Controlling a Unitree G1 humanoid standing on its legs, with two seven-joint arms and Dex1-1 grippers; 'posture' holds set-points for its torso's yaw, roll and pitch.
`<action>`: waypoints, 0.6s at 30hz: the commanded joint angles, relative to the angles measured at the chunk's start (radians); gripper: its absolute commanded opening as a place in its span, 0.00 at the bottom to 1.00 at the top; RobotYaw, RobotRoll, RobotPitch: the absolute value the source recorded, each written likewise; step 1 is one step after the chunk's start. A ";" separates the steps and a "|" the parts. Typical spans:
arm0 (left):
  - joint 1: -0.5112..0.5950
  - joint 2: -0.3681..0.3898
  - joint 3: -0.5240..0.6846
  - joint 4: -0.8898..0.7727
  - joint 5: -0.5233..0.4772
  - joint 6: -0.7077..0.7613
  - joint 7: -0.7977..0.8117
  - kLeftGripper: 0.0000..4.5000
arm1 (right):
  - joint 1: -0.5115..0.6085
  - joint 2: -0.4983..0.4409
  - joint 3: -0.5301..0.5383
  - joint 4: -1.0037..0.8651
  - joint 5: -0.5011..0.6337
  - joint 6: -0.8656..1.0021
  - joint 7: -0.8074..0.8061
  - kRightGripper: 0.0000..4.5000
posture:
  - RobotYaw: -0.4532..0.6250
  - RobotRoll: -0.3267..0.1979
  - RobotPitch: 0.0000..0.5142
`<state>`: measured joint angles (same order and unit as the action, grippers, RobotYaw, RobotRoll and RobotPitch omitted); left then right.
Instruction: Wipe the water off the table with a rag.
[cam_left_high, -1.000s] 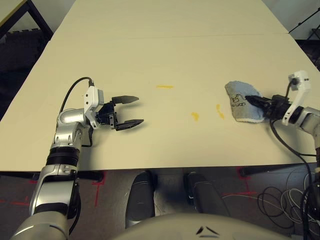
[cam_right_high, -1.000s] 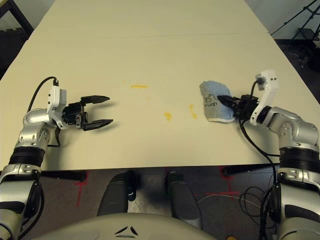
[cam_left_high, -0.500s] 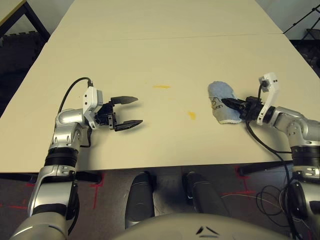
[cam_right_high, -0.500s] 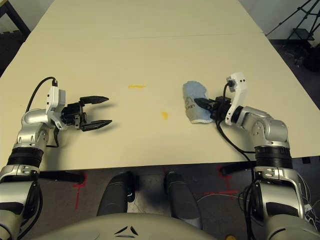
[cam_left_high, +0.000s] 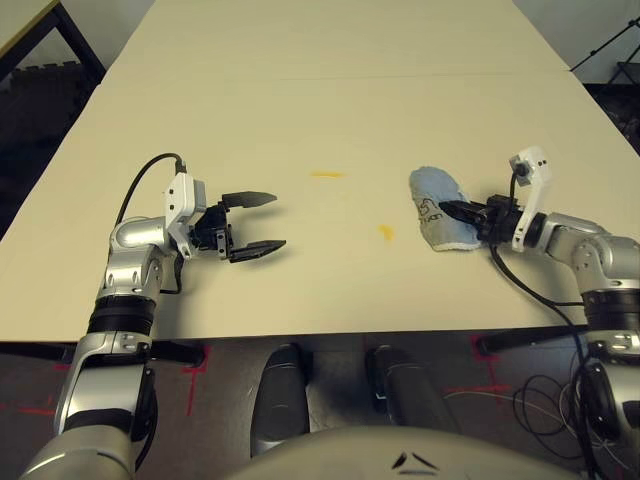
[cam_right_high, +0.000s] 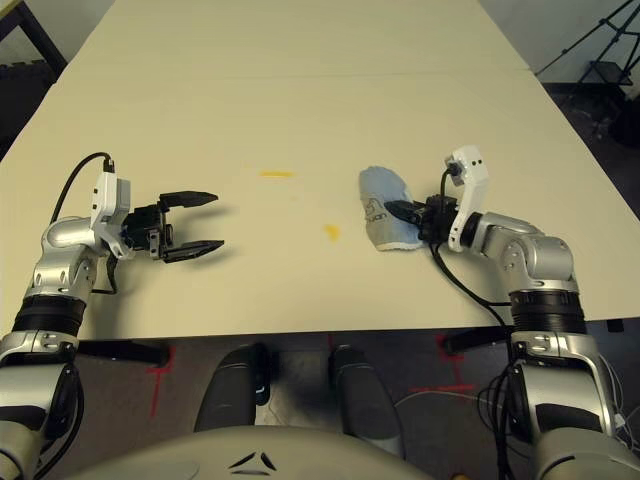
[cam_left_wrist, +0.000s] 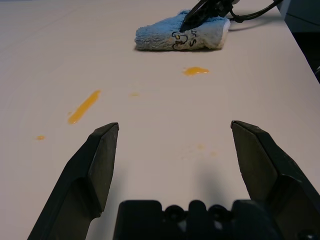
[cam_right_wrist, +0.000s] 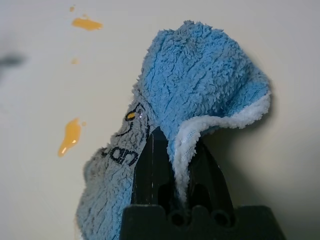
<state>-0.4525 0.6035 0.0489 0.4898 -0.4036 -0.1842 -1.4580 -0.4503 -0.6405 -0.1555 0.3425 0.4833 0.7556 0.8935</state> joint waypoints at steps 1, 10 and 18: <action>-0.004 0.001 -0.004 0.020 0.014 -0.003 -0.005 1.00 | 0.011 -0.067 -0.054 0.065 -0.020 -0.011 -0.014 0.01 | 0.48 0.62 0.30; -0.014 -0.003 -0.009 0.032 0.018 -0.009 -0.010 1.00 | -0.053 -0.142 -0.110 0.132 -0.004 -0.040 -0.006 0.01 | 0.47 0.62 0.29; -0.010 0.006 -0.005 0.040 0.021 -0.018 -0.016 1.00 | -0.114 -0.055 -0.141 -0.019 0.125 0.057 0.009 0.01 | 0.48 0.62 0.28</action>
<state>-0.4654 0.6009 0.0481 0.5252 -0.3972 -0.1928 -1.4603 -0.5446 -0.7062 -0.2811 0.3759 0.5692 0.7876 0.8956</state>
